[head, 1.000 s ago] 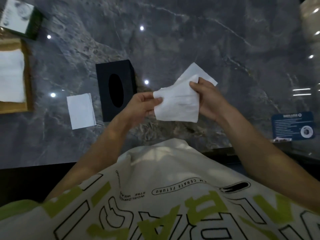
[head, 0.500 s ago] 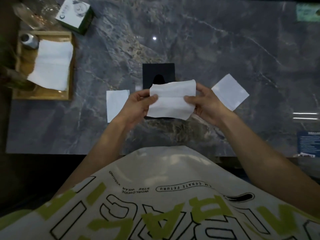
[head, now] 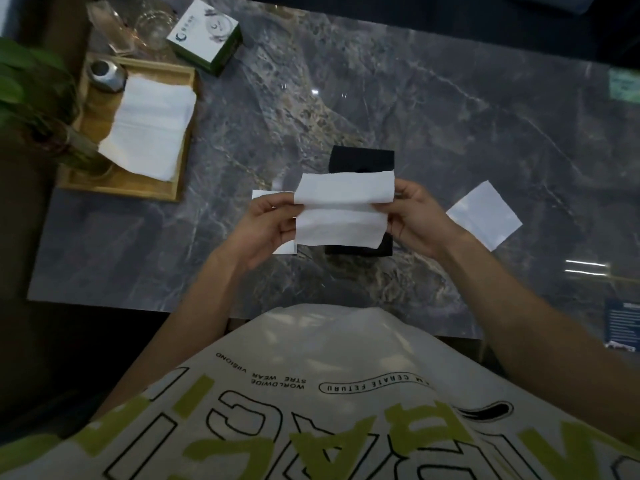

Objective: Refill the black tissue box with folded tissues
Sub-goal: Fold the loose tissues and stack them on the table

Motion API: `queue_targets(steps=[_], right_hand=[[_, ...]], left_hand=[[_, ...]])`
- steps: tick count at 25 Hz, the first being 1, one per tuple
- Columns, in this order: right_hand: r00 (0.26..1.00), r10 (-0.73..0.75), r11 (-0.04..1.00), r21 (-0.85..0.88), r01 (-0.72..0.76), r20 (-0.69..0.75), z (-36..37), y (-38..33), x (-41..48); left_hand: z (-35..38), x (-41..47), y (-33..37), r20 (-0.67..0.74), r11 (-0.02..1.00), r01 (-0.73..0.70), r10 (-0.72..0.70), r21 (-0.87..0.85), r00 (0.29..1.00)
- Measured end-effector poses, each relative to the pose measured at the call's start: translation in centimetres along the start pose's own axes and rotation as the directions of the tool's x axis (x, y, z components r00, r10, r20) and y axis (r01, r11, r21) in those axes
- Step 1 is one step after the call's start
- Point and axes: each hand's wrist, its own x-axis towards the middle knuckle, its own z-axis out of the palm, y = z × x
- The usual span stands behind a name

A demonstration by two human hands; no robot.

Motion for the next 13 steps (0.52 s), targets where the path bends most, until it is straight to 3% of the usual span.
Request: queue_targets(steps=[5,9,13], right_hand=[[1.000,-0.007,0.992,-0.125,0.009,0.022,2.4,-0.8,1.3],[0.997,-0.041,0.954,-0.294,0.058,0.063,4.0,-1.4,2.2],[0.991,-0.087,0.884,-0.450,0.124,0.102,5.4,-2.1,3.3]], left_hand=[[-2.2,-0.1,1.4,0.010,0.994,0.009,-0.008,-0.110,1.000],[-4.0,-0.2,2.1,0.078,0.978,0.093,-0.080,-0.186,0.994],[-4.5,0.3,2.5,0.017,0.992,0.100,-0.099,-0.078,0.995]])
